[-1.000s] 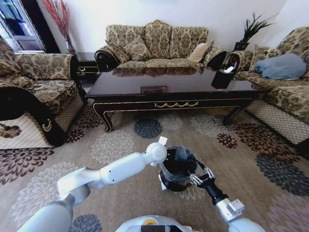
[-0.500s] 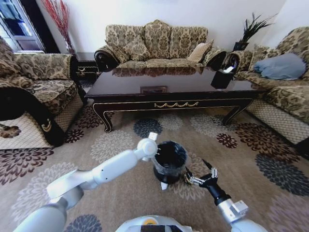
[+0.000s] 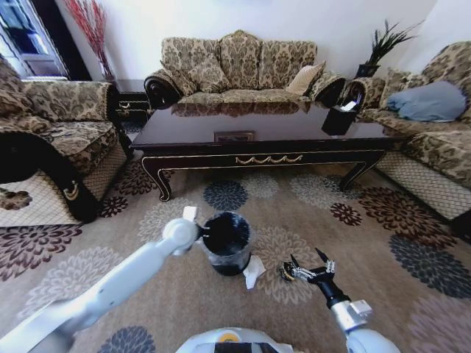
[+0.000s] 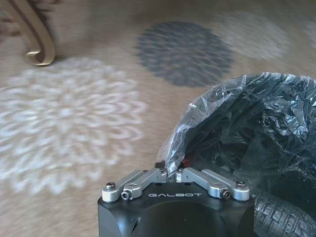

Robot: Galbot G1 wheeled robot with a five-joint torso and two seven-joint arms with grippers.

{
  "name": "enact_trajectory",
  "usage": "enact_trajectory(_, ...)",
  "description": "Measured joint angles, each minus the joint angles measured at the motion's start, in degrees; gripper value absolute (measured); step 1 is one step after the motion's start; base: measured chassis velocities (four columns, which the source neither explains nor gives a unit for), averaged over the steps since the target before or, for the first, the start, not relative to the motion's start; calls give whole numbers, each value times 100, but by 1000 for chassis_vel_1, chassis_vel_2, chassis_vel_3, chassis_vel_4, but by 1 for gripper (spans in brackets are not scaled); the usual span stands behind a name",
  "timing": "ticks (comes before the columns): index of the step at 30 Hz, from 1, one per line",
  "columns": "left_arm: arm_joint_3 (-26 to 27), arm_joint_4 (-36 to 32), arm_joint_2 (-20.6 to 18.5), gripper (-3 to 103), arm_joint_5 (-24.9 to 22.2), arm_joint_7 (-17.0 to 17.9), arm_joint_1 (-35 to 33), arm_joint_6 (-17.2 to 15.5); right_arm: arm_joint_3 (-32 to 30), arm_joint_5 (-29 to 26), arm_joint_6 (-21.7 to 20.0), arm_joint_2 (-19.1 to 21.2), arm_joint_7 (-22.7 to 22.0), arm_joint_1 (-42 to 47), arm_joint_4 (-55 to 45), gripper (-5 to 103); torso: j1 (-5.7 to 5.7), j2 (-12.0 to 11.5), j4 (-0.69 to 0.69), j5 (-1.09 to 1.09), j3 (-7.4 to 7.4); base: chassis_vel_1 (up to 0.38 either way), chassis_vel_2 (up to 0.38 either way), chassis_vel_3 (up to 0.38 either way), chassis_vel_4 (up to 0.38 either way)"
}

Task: Move to the front of the table and pick up the trash from the floor, then place it into the trash bin.

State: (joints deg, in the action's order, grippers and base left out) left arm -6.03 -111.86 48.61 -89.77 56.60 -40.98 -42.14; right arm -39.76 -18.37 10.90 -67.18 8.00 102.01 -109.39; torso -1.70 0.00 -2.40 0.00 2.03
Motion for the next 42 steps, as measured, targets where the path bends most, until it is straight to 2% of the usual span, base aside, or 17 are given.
enact_trajectory(3,578,-197,-279,2,122,-150,-627,2,192,3,-37,10,-24,-272,548,100,0,0,1,-1,0,0,0,0,0)
enact_trajectory(6,761,-281,-403,2,174,-200,-891,0,285,10,-45,-3,-25,-424,905,100,0,0,0,-1,0,0,0,0,0)
enact_trajectory(11,932,-338,-401,2,211,-231,-1077,0,421,-16,-99,-45,-26,-721,1487,100,0,0,-3,0,0,0,0,0,0)
enact_trajectory(21,794,-370,-281,2,221,-209,-1017,1,717,-235,-225,-105,-45,-1465,2558,100,0,0,-2,1,1,0,0,0,0)
enact_trajectory(28,642,-418,-300,2,186,-153,-896,1,722,-429,-211,143,140,-1986,3335,100,0,0,-1,1,1,0,0,0,0)
enact_trajectory(42,561,-376,-283,2,142,-100,-832,1,1053,-524,-179,119,285,-2392,4058,101,0,0,-1,0,1,0,0,0,0)
